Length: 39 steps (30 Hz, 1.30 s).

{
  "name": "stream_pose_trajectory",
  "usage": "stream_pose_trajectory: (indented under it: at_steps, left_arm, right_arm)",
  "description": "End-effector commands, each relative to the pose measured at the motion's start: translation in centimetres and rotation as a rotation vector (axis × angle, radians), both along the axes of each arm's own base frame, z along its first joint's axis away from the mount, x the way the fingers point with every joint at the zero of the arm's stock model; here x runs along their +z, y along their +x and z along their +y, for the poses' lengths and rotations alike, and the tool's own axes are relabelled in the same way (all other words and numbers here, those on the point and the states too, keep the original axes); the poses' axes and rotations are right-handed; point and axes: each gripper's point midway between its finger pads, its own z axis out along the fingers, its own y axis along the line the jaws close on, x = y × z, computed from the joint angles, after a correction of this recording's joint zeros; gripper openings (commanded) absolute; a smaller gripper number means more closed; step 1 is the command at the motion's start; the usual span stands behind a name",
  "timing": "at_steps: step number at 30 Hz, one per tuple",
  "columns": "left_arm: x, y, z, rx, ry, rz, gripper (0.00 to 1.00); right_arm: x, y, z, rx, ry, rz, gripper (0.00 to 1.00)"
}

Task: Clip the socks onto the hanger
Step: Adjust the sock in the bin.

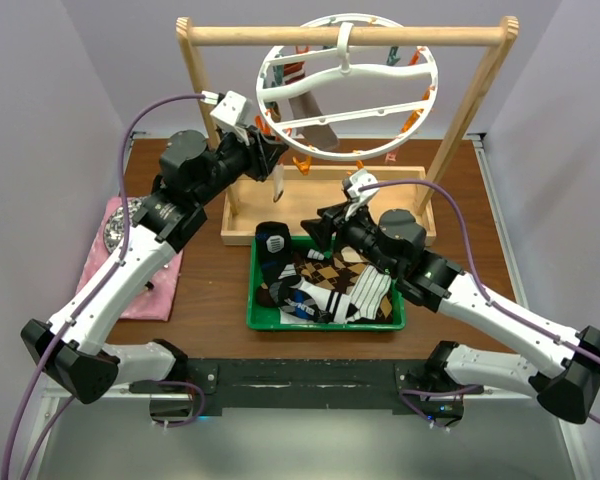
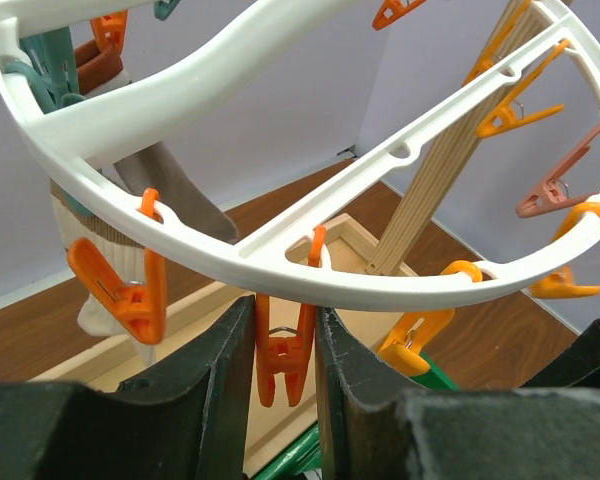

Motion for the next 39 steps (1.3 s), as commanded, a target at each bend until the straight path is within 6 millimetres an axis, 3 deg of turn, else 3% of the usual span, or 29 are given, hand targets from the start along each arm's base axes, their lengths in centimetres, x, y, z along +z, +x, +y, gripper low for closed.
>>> stream_pose_trajectory:
  at_steps: [1,3,5,7,10,17,20,21,22,24,25,27,30,34,39]
  left_arm:
    - [3.0,-0.1,0.8,0.041,-0.049,-0.072,0.0]
    - [2.6,-0.3,0.4,0.025,-0.052,-0.053,0.0]
    - [2.2,-0.5,0.2,0.02,-0.051,-0.039,0.0]
    - [1.9,-0.5,0.1,0.015,-0.052,-0.024,0.0]
    - [1.6,-0.8,-0.1,0.004,-0.049,-0.026,0.0]
    - [1.7,-2.1,-0.8,-0.071,-0.108,0.006,0.0]
    - [2.0,-2.7,-1.0,-0.116,-0.131,0.022,0.0]
    - [1.8,-2.7,-0.9,-0.118,-0.132,0.029,0.0]
    - [1.8,-2.9,-1.0,-0.124,-0.137,0.035,0.0]
    - [1.5,-3.1,-1.2,-0.142,-0.131,0.04,0.0]
    - [1.4,-3.1,-1.2,-0.146,-0.128,0.042,0.0]
    - [1.4,-3.3,-1.2,-0.151,-0.128,0.043,0.0]
    - [1.2,-3.2,-1.2,-0.153,-0.118,0.04,0.0]
    - [0.9,-3.2,-1.4,-0.167,-0.105,0.037,0.0]
    - [0.6,-3.5,-1.8,-0.192,-0.105,0.034,0.0]
  right_arm:
    - [7.7,-0.4,1.0,-0.007,0.208,-0.097,0.51]
    - [9.7,-1.3,2.6,0.036,0.294,-0.128,0.5]
    - [10.3,-1.6,3.6,0.054,0.329,-0.12,0.48]
    - [9.4,-1.7,4.8,0.064,0.272,-0.116,0.47]
    - [6.5,-1.2,4.5,0.022,0.125,-0.085,0.46]
    - [1.8,-1.3,-0.4,-0.111,-0.026,-0.049,0.37]
    - [-2.8,-1.3,-2.7,-0.179,-0.186,0.032,0.39]
    - [-4.6,-1.1,-4.4,-0.248,-0.252,0.067,0.39]
    - [-5.8,-1.2,-5.2,-0.303,-0.236,0.129,0.41]
    - [-9.6,-1.5,-8.2,-0.474,-0.247,0.258,0.45]
    - [-10.5,-1.4,-10.3,-0.595,-0.257,0.281,0.47]
    - [-13.4,-2.7,-12.0,-0.688,-0.275,0.402,0.48]
    - [-16.3,-4.6,-13.7,-0.764,-0.282,0.536,0.53]
    - [-18.7,-6.7,-15.2,-0.821,-0.292,0.65,0.58]
    - [-22.0,-7.8,-14.1,-0.767,-0.298,0.734,0.56]
